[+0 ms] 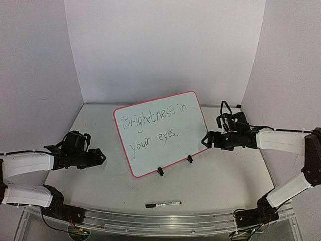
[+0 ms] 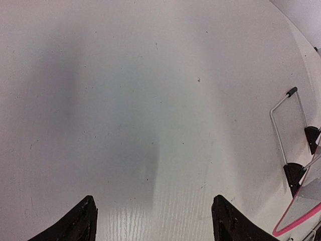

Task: Write a sentence on the whiteboard
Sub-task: Reset both arms

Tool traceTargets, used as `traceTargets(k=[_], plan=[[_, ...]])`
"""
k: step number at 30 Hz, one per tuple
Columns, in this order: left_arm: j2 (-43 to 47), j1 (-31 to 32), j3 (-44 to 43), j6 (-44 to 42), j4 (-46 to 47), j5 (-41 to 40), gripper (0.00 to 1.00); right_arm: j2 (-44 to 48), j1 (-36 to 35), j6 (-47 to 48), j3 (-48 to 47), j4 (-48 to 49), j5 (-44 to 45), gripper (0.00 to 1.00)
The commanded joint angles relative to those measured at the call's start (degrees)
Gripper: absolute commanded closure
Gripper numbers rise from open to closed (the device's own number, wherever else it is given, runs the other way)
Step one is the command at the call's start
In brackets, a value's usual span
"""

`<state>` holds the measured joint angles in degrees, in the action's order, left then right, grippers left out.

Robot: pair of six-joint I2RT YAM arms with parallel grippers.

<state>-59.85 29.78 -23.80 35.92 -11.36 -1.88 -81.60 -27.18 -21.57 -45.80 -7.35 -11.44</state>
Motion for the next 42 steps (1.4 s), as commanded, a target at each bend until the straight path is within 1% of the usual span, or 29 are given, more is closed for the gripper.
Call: traceTargets(k=[1,6,9,12,14,17,20,22,24,25,29,35,42], plan=[[-9.55,-10.95,-5.97,-8.19,6.85,10.57,0.23,-0.32,9.14,2.67,1.4,4.91,-3.97,0.02],[-17.27,-20.9,-12.27,-14.5,11.6,12.61,0.22,-2.23,18.57,4.81,1.31,8.0,-5.63,0.02],[-19.86,-25.49,-15.5,-16.47,14.95,11.54,0.21,-2.28,23.89,5.61,2.0,11.56,-6.13,0.02],[-20.57,-26.52,-17.95,-20.08,17.19,5.2,0.19,-1.65,28.19,7.33,3.52,17.54,-6.3,0.03],[-20.14,-26.53,-17.33,-23.65,22.01,0.83,0.18,-0.79,29.85,8.56,5.67,22.78,-5.32,0.03],[-19.4,-26.53,-13.48,-27.88,31.64,-4.73,0.16,0.34,30.51,10.47,9.85,31.76,-2.07,0.03],[-19.84,-26.53,-8.96,-30.7,42.3,-7.34,0.12,0.53,30.52,12.69,14.18,42.38,1.53,0.03],[-21.15,-26.53,-7.3,-31.36,45.81,-8.84,0.08,0.92,30.61,14.43,16.85,48.26,3.83,0.03],[-23.1,-26.57,-6.85,-31.88,47.46,-10.04,0.08,1.68,30.61,16.39,19.21,52.06,6.06,0.03],[-23.05,-26.54,-7.66,-31.67,45.56,-10.28,0.08,2.13,30.64,16.68,20.14,53.2,7.39,0.03],[-23.71,-26.52,-8.64,-31.3,44.32,-11.79,0.07,4.37,30.7,17.43,22.61,54.17,10.42,0.03],[-21.44,-26.56,-5.62,-30.51,47.15,-13.36,0.06,5.48,30.7,18.23,25.17,55.77,11.23,0.02],[-22.13,-26.5,-6.42,-30.99,46.51,-12.48,0.05,5.51,30.69,18.03,25.23,55.82,11.42,0.02]])
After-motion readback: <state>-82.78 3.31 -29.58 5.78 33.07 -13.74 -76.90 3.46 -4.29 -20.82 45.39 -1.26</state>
